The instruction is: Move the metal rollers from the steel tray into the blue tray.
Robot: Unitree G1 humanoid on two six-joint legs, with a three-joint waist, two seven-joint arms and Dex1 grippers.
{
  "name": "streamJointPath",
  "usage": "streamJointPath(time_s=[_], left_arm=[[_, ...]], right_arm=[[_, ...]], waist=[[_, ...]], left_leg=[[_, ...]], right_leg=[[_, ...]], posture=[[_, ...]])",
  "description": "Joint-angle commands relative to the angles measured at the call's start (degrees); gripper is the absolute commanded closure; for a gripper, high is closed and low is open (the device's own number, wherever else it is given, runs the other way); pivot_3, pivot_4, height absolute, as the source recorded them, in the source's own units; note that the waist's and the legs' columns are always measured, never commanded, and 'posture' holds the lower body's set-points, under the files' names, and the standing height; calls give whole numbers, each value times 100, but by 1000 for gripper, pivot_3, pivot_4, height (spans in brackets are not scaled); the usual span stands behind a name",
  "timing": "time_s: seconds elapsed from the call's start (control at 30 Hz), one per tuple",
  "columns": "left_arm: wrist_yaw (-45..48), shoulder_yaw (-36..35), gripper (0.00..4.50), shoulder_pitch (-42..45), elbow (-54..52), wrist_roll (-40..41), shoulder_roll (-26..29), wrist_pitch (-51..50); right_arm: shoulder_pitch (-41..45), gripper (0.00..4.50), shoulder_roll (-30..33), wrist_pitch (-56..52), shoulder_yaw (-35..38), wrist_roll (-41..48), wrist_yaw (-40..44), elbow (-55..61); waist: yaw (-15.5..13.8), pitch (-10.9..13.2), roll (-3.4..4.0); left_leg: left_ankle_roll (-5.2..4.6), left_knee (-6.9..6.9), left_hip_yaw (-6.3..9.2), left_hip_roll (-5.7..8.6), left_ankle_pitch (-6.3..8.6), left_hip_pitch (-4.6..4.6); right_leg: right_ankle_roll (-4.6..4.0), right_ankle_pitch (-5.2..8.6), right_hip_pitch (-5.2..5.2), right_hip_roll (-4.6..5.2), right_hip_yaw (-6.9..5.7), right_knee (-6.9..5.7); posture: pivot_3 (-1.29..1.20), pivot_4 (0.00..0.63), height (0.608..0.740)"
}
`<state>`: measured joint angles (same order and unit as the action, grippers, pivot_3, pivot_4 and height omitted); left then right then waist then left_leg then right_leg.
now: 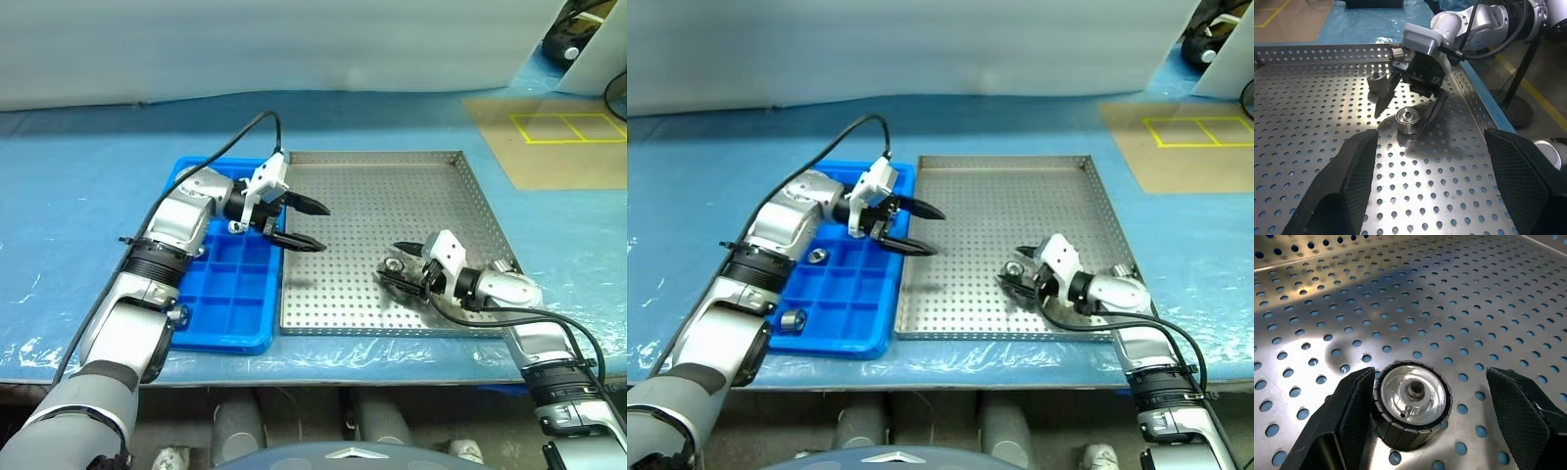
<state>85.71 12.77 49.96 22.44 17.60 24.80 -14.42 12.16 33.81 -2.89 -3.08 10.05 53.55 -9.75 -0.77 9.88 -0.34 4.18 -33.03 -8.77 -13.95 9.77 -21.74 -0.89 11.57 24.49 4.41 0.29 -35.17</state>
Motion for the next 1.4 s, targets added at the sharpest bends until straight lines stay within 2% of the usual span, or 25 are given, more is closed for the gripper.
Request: streamJointPath(time_s=[0.03,0.17,0.27,0.4,0.57,0.83,1.03,1.17,1.4], left_arm=[[-48,-135,823,41,-134,29,59,30],[-84,-138,791,51,-117,5,86,54],[-134,-164,791,53,-114,1,111,73],[-297,-215,791,89,-47,-33,149,125],[-1045,-733,791,716,698,-95,246,366],[-1255,-1569,791,1385,1480,109,943,201],[-922,-1681,791,335,239,331,1778,-578],[-1005,-2002,791,-987,-1270,696,2317,-1256],[-1570,-2579,791,-2282,-2791,1215,2614,-2038]], right_arm=[[-26,784,-43,10,-100,-24,69,52],[-14,1635,-55,-17,-94,-26,53,-5],[56,2552,-64,52,-71,-98,-47,-89],[126,2803,-67,40,-101,-73,17,-93],[516,2803,-221,54,-206,-104,-5,37],[1908,2803,-981,100,-771,-66,380,-71],[2773,2803,-1687,401,-1120,-63,794,-750],[3227,2803,-2218,865,-1314,-186,982,-1629],[3474,2803,-2598,1342,-1451,-321,1389,-2556]], waist=[[2,0,0],[1,0,0],[0,0,0],[-2,0,0],[8,2,-2],[-33,3,0],[-168,3,0],[-308,3,-1],[-538,4,-2]], left_leg=[[0,0,0,0,0,0],[-1,6,0,-2,1,-2],[-3,7,0,-2,2,-3],[-2,7,0,-2,1,-2],[2,6,0,-4,-1,-4],[19,40,2,-5,-11,-5],[30,72,4,-4,-16,-19],[34,78,13,-35,-19,-63],[64,74,25,-67,-34,-82]], right_leg=[[0,0,0,0,0,0],[0,0,0,-1,0,9],[0,0,0,-1,0,12],[0,0,0,-1,-1,12],[0,-2,4,-3,-3,10],[0,-1,24,-10,-5,11],[-3,0,36,-6,-19,27],[-21,11,65,-6,-31,24],[-36,20,73,-10,-70,2]], posture=[[-278,150,740],[-272,150,740],[-266,150,740],[-254,150,740],[-207,150,740],[-87,150,740],[33,150,740],[107,150,740],[190,150,740]])
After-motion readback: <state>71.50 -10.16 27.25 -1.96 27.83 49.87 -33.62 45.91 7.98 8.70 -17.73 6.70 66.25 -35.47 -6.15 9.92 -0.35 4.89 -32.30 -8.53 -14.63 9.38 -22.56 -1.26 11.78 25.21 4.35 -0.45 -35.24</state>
